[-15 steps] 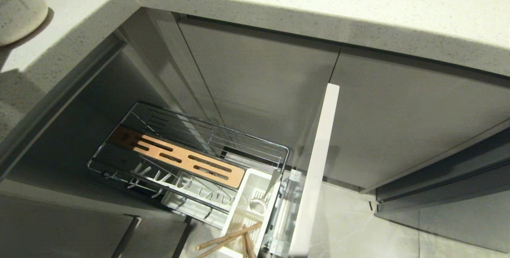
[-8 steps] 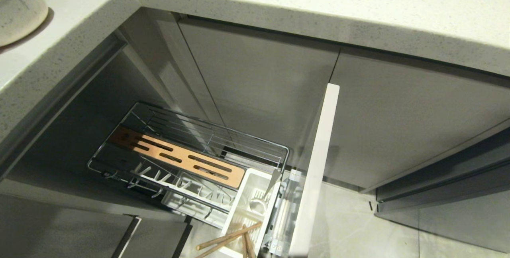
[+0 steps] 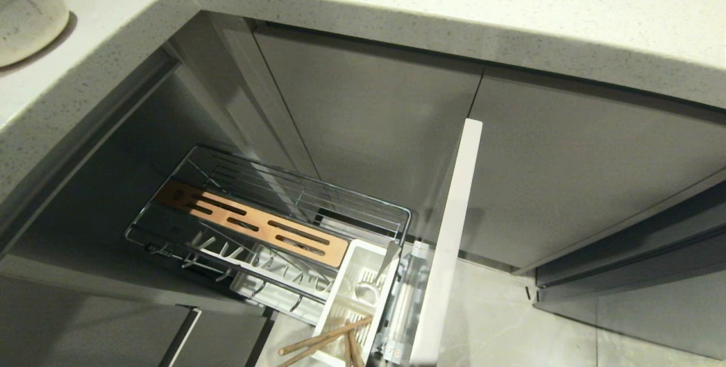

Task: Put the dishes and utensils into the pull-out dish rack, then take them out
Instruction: Pick up the fork and place it in the cupboard

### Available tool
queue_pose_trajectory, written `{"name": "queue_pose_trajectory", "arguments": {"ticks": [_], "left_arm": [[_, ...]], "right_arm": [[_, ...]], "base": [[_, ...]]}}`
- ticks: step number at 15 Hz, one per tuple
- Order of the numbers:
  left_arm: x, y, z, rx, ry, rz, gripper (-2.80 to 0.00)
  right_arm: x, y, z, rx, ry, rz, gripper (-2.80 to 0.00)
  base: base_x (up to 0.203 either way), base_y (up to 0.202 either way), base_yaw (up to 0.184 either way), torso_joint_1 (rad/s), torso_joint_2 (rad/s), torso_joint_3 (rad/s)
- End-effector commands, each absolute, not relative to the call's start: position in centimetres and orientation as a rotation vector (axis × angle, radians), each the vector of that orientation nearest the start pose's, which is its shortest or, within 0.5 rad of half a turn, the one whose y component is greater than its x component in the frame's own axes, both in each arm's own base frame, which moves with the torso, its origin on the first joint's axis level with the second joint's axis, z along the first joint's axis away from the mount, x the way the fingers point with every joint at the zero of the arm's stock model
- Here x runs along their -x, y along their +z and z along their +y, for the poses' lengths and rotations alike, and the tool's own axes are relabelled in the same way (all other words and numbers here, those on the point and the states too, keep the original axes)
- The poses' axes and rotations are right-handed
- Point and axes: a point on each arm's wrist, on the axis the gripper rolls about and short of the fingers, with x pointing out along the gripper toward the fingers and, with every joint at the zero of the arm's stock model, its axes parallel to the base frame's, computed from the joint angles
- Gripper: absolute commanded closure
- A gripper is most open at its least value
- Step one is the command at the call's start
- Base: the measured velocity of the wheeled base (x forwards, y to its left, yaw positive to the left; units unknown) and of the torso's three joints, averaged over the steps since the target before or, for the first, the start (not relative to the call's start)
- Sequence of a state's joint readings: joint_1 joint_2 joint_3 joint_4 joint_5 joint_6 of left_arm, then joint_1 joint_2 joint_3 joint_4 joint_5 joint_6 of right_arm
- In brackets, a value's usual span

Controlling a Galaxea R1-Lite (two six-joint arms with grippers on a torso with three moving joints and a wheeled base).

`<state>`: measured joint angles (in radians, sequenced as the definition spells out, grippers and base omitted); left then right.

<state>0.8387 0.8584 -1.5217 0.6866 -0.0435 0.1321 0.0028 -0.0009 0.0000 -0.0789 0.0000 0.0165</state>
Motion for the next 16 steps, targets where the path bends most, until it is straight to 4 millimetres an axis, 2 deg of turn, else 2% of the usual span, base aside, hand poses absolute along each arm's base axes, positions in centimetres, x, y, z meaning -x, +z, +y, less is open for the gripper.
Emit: {"name": "queue_pose_trajectory", "arguments": {"ticks": [1, 7, 8, 11, 16], "left_arm": [[-1.1, 38.2, 1.1, -0.060, 0.821, 0.162, 0.00], [-3.0, 36.8, 5.4, 0.133, 0.784, 0.304, 0.00], [-3.2, 36.7, 5.9, 0.147, 0.771, 0.313, -2.80], [-3.7, 36.6, 7.0, 0.163, 0.750, 0.324, -2.80], [-4.6, 36.6, 8.4, 0.202, 0.591, 0.304, -2.80]], "right_arm": [[2.1, 7.6, 0.0, -0.017, 0.004, -0.054, 0.00], [2.1, 7.6, 0.0, -0.017, 0.004, -0.053, 0.00], [2.1, 7.6, 0.0, -0.017, 0.004, -0.054, 0.00], [2.1, 7.6, 0.0, -0.017, 0.004, -0.054, 0.00], [2.1, 7.6, 0.0, -0.017, 0.004, -0.054, 0.00]], "base": [[0.000, 0.000, 0.000, 0.000, 0.00, 0.000], [0.000, 0.000, 0.000, 0.000, 0.00, 0.000], [0.000, 0.000, 0.000, 0.000, 0.00, 0.000], [0.000, 0.000, 0.000, 0.000, 0.00, 0.000], [0.000, 0.000, 0.000, 0.000, 0.00, 0.000]]}}
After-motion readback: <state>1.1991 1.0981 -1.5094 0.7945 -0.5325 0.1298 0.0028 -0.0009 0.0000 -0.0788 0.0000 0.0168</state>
